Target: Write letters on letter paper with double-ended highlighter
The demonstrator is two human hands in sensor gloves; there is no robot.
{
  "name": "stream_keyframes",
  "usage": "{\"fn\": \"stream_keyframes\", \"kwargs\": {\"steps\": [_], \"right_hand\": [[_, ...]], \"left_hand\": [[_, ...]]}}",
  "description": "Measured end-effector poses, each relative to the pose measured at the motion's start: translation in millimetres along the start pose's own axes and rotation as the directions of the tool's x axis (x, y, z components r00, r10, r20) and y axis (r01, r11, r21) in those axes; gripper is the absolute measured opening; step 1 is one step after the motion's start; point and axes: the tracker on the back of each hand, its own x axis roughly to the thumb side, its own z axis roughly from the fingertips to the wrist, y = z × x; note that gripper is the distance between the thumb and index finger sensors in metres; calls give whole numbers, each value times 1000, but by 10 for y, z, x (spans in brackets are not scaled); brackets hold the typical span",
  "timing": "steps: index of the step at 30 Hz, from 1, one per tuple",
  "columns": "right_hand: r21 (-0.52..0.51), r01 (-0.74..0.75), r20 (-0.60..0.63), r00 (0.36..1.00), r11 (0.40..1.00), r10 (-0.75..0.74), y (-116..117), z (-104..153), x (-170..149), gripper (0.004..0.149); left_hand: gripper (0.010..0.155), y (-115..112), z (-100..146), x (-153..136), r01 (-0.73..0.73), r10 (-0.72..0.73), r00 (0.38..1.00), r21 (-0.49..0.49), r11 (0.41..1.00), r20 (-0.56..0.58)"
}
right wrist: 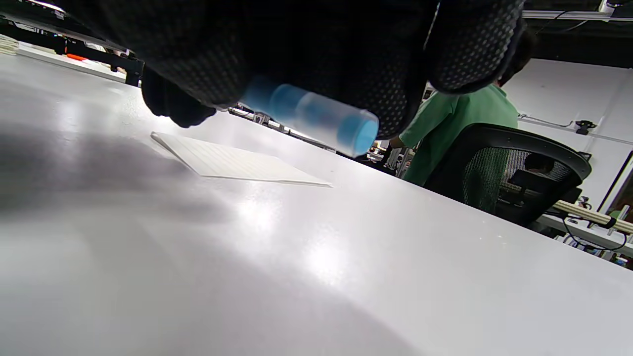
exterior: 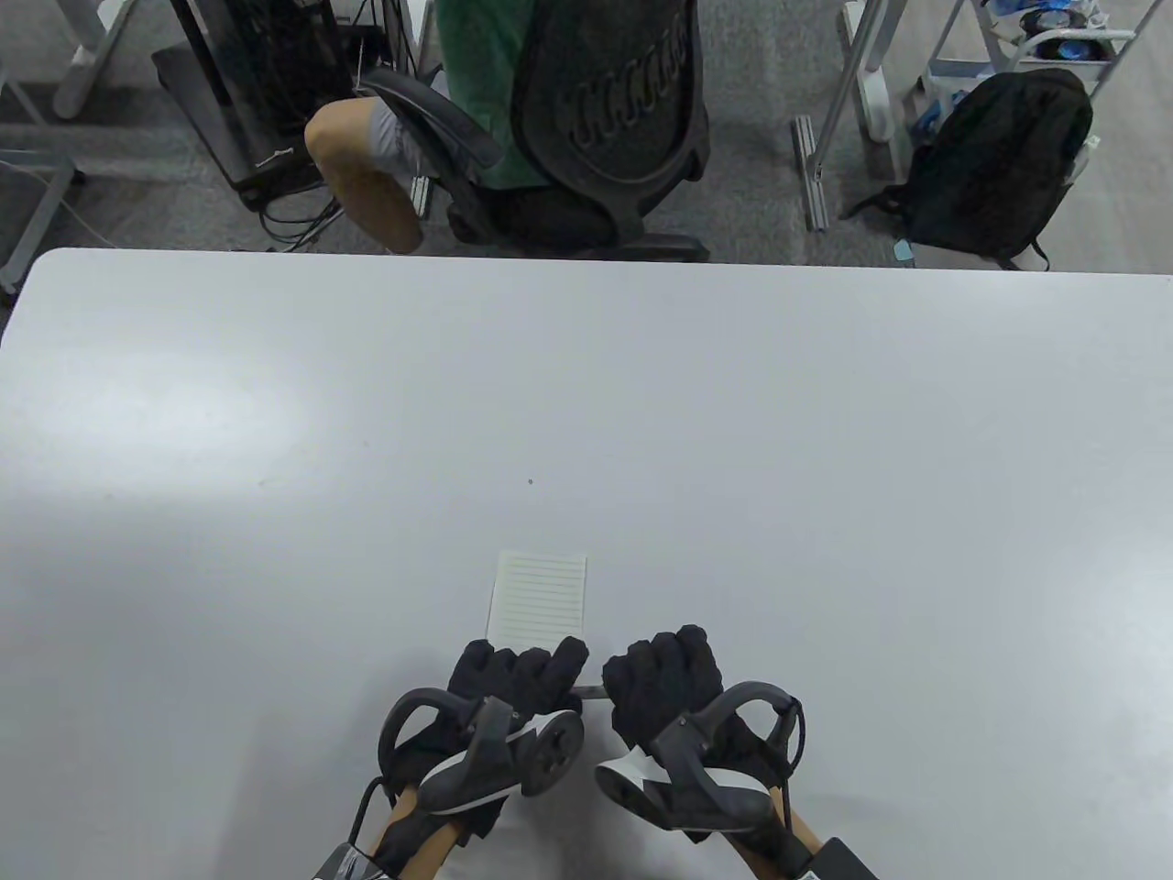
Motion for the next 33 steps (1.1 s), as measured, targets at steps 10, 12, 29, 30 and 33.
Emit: {"fn": "stream_keyframes", "kwargs": {"steps": [10,12,29,30,33], "right_hand": [[-23,-4,9,1000,1000,4,-18,7,-5,48],[-25,-5,12,1000,1000,6,-20,7,-3,48],[-14,54,-77,995,998,-55,-22,93,-276,61],[-13,66,-83,994,998,-67,-10,98,-290,61],[-13,92,-79,993,996,-93,25,108,-294,57]], "left_hand": [[53,-5,-2,55,23,-23,1000,16,1000,18],[52,0,1,55,7,-8,1000,15,1000,26],[50,40,94,-165,-66,65,998,98,993,4],[50,36,97,-179,-70,70,998,94,993,4],[50,23,107,-187,-102,100,995,94,990,25]]}}
